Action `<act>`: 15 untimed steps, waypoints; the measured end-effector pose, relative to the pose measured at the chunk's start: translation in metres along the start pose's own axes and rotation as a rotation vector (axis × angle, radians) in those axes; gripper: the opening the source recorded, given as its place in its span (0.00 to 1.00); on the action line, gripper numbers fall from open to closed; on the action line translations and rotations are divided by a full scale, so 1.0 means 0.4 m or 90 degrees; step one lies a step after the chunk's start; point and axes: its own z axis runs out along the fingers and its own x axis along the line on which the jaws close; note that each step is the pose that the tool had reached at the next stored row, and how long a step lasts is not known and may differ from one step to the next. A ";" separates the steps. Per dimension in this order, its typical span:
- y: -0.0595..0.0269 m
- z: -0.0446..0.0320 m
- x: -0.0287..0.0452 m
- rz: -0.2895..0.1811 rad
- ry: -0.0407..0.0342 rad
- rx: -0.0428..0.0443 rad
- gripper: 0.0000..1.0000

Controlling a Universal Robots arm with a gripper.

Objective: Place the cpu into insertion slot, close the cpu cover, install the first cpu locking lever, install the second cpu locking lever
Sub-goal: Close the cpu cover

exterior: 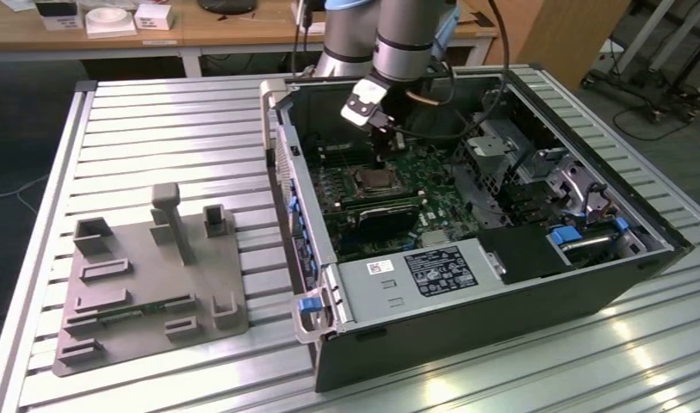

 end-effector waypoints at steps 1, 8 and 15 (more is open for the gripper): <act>-0.007 0.001 0.000 -0.001 0.0001 -0.0001 0.10; -0.051 0.007 0.002 -0.004 0.0002 -0.0002 0.10; -0.060 0.026 0.002 -0.004 0.0001 -0.0002 0.10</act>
